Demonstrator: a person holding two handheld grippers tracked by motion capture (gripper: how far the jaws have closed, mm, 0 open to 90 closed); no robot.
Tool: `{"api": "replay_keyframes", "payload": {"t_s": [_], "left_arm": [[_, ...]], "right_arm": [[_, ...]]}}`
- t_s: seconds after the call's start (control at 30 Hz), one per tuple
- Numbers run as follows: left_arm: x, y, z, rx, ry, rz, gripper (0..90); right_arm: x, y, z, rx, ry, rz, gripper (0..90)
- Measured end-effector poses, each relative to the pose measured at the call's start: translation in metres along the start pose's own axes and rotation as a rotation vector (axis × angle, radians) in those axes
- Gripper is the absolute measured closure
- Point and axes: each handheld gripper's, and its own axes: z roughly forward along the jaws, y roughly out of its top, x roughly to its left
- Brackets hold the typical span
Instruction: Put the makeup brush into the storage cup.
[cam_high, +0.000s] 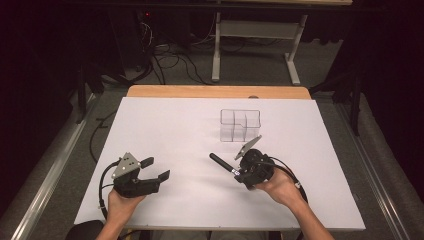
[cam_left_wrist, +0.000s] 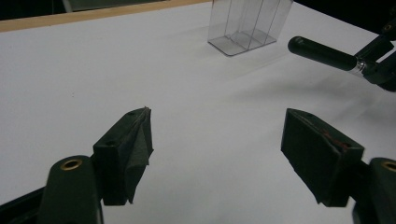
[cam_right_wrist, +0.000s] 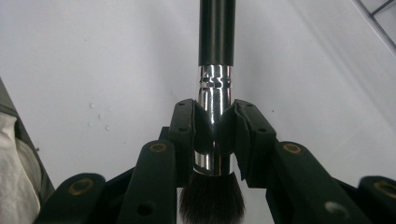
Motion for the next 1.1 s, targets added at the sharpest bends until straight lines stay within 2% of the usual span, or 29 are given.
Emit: {"api": "replay_keyframes", "payload": {"t_s": [0.07, 0.17, 0.37, 0.4, 0.5, 0.53, 0.73, 0.9, 1.1], "left_arm": [[-0.001, 0.001, 0.0, -0.002, -0.001, -0.001, 24.9], [-0.002, 0.003, 0.001, -0.003, 0.0, 0.001, 24.9], [-0.01, 0.007, 0.003, 0.001, 0.0, 0.041, 25.1], [-0.014, 0.009, 0.004, 0.003, -0.01, 0.053, 25.0], [-0.017, 0.011, 0.006, 0.006, -0.029, 0.054, 25.0], [-0.021, 0.014, 0.006, 0.003, -0.064, 0.052, 24.9], [-0.031, 0.019, 0.014, 0.032, -0.089, 0.088, 25.1], [-0.035, 0.024, 0.019, 0.038, -0.102, 0.103, 25.1], [-0.043, 0.033, 0.031, 0.047, -0.126, 0.144, 25.2]], "right_arm": [[0.001, -0.003, -0.001, -0.024, 0.012, 0.001, 72.7], [0.002, -0.004, -0.002, -0.02, 0.012, -0.005, 72.7], [0.008, -0.008, -0.009, -0.024, 0.029, -0.019, 72.6], [0.009, -0.009, -0.01, -0.024, 0.03, -0.021, 72.6], [0.011, -0.009, -0.012, -0.026, 0.034, -0.027, 72.6], [0.011, -0.009, -0.012, -0.026, 0.036, -0.032, 72.6], [0.013, -0.009, -0.013, -0.032, 0.049, -0.05, 72.7], [0.013, -0.009, -0.013, -0.028, 0.052, -0.045, 72.6], [0.012, -0.009, -0.013, -0.026, 0.059, -0.04, 72.7]]}}
